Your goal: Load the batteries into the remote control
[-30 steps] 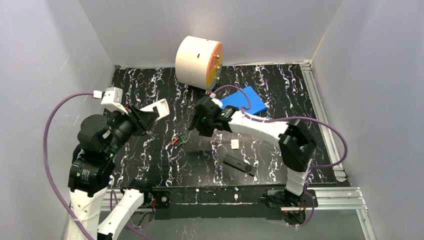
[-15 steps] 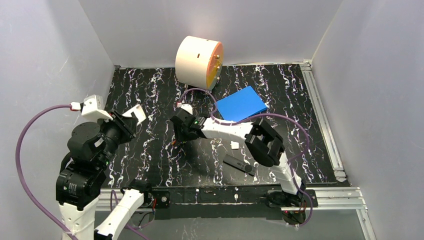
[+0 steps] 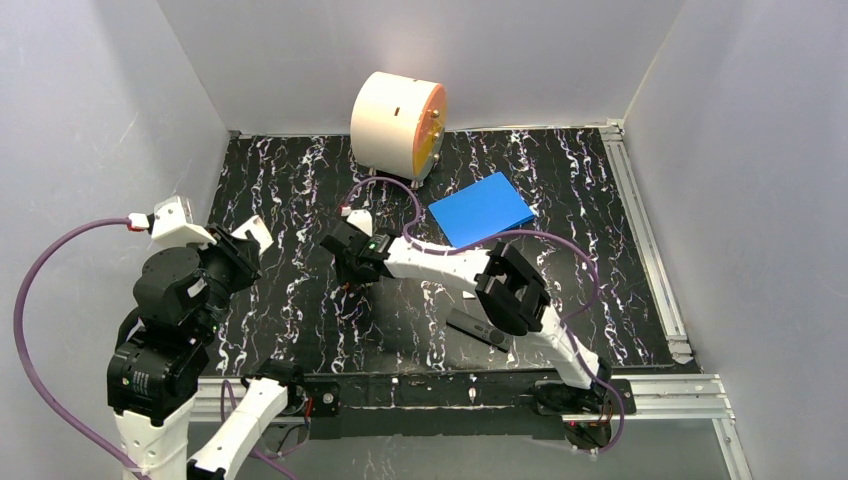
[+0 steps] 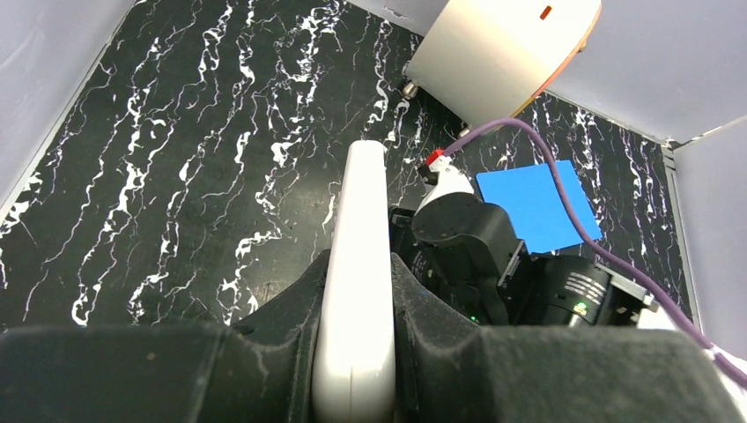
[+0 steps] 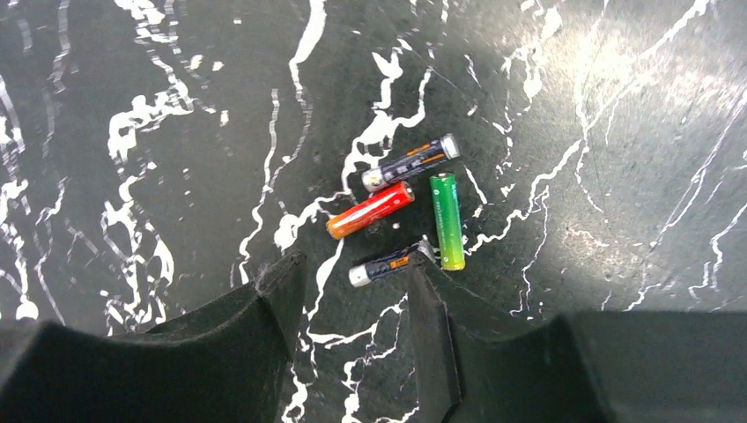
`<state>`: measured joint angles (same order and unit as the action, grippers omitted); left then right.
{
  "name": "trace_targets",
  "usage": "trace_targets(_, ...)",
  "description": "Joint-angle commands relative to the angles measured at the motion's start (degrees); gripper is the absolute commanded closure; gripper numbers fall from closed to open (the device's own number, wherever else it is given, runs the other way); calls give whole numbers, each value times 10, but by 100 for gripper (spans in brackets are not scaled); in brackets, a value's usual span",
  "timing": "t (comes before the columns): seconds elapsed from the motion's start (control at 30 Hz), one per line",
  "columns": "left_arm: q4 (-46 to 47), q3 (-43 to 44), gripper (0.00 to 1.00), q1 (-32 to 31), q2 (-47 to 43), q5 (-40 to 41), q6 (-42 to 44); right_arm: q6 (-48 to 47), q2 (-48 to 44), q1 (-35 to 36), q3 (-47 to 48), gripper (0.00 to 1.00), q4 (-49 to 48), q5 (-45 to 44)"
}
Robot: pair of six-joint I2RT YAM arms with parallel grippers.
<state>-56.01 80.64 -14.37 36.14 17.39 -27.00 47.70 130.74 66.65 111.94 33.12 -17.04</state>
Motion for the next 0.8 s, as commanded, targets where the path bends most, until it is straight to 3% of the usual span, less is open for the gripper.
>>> trace_targets(0.0, -3, 3, 100, 0, 2, 16, 8, 89, 40, -1, 29, 48, 68, -13)
trace_targets(0.43, -3, -1, 100, 0, -1, 13, 11, 116, 57, 2, 37, 46, 67, -42)
trace_targets(0.77, -2, -2, 100, -1, 2, 25, 10, 60, 72, 22, 60, 55, 120, -78)
